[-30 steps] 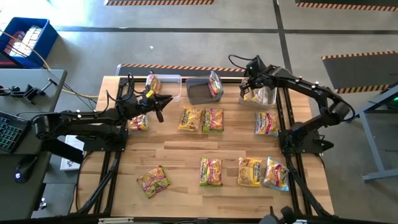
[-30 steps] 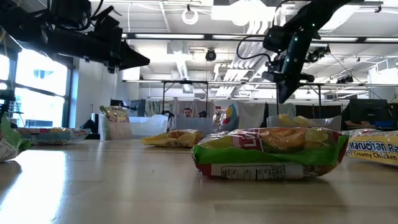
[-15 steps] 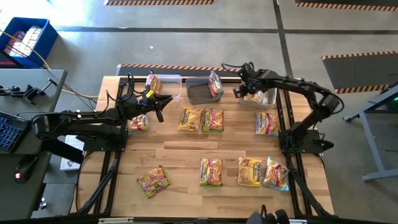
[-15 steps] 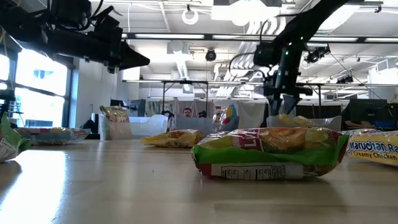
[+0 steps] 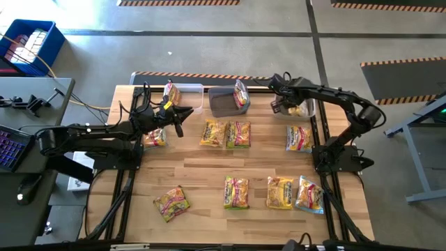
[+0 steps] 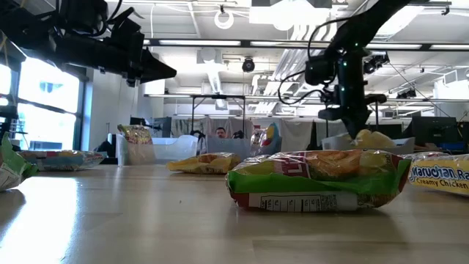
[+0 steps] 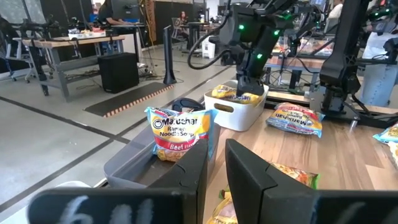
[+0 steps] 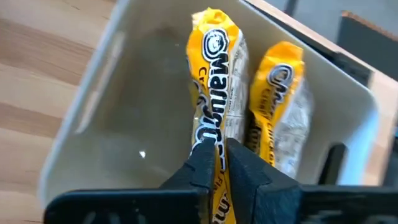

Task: Sort Maruchan noodles
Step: Adjust the yellow noodles, then adjust the black bin, then put the top green noodle pack into the transparent bin

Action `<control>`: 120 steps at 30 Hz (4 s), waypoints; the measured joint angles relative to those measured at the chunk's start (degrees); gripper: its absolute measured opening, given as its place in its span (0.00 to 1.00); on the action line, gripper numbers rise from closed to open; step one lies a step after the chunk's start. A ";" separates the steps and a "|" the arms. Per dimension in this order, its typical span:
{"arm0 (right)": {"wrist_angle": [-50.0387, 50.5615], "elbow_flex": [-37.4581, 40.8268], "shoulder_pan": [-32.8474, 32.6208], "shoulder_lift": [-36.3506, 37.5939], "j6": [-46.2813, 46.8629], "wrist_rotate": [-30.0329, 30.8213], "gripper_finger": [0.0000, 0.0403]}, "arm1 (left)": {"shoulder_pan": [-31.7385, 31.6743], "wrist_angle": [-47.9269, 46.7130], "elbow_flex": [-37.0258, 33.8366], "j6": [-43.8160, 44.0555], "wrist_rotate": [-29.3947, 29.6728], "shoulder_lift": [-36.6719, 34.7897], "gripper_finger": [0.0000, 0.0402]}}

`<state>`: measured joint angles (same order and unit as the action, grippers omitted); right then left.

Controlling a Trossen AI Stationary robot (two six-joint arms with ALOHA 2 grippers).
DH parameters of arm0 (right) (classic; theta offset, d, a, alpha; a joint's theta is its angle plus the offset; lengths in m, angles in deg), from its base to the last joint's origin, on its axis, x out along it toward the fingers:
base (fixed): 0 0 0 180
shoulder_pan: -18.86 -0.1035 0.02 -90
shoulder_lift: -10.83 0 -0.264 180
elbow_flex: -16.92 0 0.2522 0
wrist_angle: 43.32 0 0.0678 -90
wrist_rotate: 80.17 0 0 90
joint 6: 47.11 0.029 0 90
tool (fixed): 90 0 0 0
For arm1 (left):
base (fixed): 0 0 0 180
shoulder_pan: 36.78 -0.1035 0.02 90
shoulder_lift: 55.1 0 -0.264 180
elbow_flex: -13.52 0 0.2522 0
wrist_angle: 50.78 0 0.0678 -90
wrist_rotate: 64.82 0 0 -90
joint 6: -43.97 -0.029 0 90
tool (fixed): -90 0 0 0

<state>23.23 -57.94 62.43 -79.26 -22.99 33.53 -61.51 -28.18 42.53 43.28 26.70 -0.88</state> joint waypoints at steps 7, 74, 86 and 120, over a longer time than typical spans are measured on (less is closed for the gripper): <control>5.45 0.00 1.53 0.15 0.72 5.63 0.01 | 0.00 -0.07 0.00 0.00 0.00 0.00 0.11; -36.14 5.97 -6.88 4.16 -24.31 -28.13 0.01 | 0.55 -8.14 6.74 -0.57 -3.39 13.61 0.01; -45.69 9.53 -13.31 4.10 -24.17 -27.14 0.00 | 0.36 -10.36 19.81 -6.12 0.66 36.34 0.00; -46.49 9.43 -16.10 4.68 -28.76 -19.62 0.00 | -2.75 -11.47 24.95 -3.13 -2.45 35.36 0.00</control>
<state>-23.26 -48.51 46.33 -74.58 -51.75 13.91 -64.26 -39.65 67.48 40.14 24.25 34.48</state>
